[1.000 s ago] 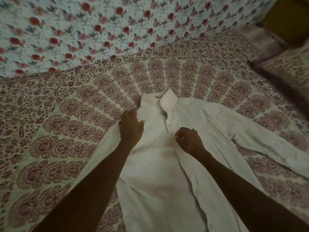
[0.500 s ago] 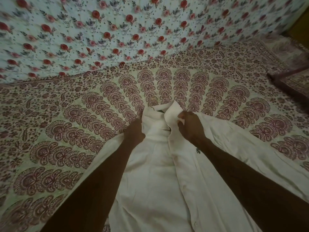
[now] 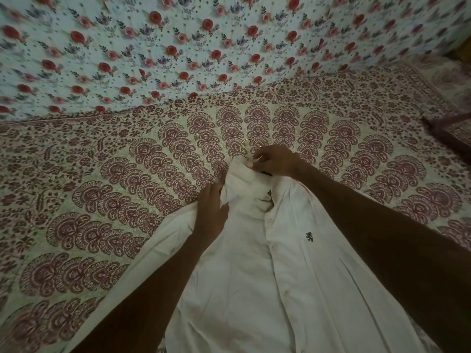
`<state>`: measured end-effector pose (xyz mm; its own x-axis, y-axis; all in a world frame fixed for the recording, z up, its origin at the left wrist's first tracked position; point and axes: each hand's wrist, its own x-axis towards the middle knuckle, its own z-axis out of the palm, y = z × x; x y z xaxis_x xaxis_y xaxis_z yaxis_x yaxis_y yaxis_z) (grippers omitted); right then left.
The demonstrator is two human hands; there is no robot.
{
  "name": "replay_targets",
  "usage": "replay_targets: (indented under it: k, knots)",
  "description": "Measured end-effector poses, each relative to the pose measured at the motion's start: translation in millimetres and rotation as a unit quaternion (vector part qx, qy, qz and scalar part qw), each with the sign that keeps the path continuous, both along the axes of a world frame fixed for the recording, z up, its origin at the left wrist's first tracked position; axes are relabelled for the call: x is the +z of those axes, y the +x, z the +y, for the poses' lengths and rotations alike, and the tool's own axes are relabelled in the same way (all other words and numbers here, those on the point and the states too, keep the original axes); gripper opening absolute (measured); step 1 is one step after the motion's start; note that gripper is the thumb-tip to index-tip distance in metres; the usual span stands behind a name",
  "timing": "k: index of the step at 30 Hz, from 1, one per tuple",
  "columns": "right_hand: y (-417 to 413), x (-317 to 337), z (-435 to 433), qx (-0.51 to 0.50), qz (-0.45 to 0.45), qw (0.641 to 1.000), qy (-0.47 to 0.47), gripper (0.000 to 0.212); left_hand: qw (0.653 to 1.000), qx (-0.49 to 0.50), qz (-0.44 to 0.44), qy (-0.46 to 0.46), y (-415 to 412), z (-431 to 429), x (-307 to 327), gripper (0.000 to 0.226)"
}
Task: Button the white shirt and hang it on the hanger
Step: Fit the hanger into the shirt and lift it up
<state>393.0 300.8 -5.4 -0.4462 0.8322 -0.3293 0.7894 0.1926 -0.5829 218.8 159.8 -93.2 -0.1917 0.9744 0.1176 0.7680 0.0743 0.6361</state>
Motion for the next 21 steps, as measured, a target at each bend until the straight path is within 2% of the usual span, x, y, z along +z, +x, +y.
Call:
replay_targets:
  k: [1, 3, 4, 6, 10, 15, 21]
  knots:
    - [-3.4, 2.9, -0.2, 0.019, 0.004, 1.000, 0.000, 0.030, 1.000, -0.001, 0.003, 0.005, 0.8, -0.5, 0.4, 0.040]
    - [-13.3, 7.4, -1.7, 0.027, 0.032, 0.999, 0.014, 0.048, 1.000, 0.002, 0.011, 0.019, 1.6, -1.8, 2.6, 0.038]
    - [-17.1, 6.4, -2.2, 0.027, 0.045, 0.998, 0.022, 0.048, 0.999, 0.001, 0.016, 0.028, 2.0, -2.8, 3.8, 0.038]
    - [-24.0, 2.5, -2.6, 0.016, 0.022, 0.998, 0.048, 0.037, 0.999, 0.001, 0.025, 0.038, 3.0, -4.0, 5.3, 0.037]
    - [-29.4, 7.8, -9.1, -0.051, -0.081, 0.984, 0.151, 0.021, 0.999, 0.004, 0.041, 0.019, 0.3, -4.7, 7.3, 0.039]
    - [-26.1, 17.6, 9.2, -0.149, -0.005, 0.974, 0.172, 0.021, 0.997, 0.018, 0.076, -0.018, -9.7, 2.5, 12.6, 0.045]
    - [-35.2, 3.6, 9.9, -0.163, -0.039, 0.959, 0.229, 0.021, 0.981, 0.023, 0.160, -0.109, -13.9, -0.1, 5.2, 0.061]
